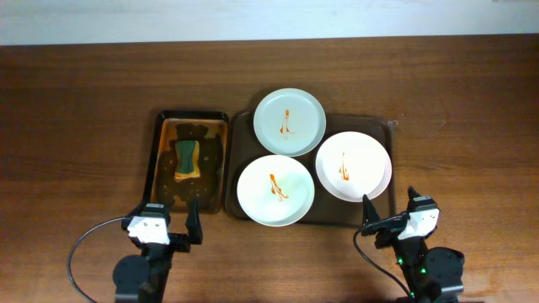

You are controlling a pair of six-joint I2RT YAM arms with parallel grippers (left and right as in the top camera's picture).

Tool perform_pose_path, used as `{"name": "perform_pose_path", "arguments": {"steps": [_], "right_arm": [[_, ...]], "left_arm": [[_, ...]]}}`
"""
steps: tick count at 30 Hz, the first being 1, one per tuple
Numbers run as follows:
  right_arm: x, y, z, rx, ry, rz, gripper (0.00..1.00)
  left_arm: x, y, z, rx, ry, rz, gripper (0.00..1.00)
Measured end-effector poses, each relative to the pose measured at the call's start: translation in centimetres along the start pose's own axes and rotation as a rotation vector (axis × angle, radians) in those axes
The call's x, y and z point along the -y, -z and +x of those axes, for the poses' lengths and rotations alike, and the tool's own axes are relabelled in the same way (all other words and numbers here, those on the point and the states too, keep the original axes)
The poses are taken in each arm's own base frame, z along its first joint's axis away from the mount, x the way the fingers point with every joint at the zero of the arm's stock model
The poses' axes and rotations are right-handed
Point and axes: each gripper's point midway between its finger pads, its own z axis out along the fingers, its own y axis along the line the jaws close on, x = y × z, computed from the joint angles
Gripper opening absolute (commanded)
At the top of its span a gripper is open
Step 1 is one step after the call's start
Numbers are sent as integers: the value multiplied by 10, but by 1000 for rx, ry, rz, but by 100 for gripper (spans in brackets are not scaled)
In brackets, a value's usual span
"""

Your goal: Clean dirty plates on tray and stack at the side

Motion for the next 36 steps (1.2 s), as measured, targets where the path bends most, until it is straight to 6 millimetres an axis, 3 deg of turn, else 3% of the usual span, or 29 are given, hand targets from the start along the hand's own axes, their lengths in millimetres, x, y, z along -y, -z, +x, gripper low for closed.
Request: {"name": "perform_pose_path", "arguments": {"steps": [3, 7, 11, 14, 18, 22, 26, 31, 36], "right_arm": [[0, 3, 2, -66, -35, 6, 99], [-2, 5, -11, -141, -67, 12, 98], [-8, 1, -24, -289, -94, 4, 98], [-10, -1, -23, -438, -110, 8, 98], [-12, -9, -24, -647, -133, 21, 98], [-19, -22, -30, -696, -151, -14, 98], [-31, -35, -15, -771, -194, -87, 95], [-41, -40, -5, -824, -257, -131, 94], [-45, -44, 10, -891, -314, -124, 85]], "left_arm": [[1, 2, -9, -42, 12, 1, 100], [3, 0, -38, -85, 17, -1, 100], [3, -11, -51, -226, 25, -10, 100], [4, -21, -59, -316, 30, -13, 100], [4, -28, -51, -498, 42, -22, 100], [4, -38, -48, -614, 51, -22, 100], [9, -38, -42, -647, 62, 4, 100], [12, -48, -54, -602, 63, 23, 100], [9, -86, -64, -650, 63, 15, 92]]}}
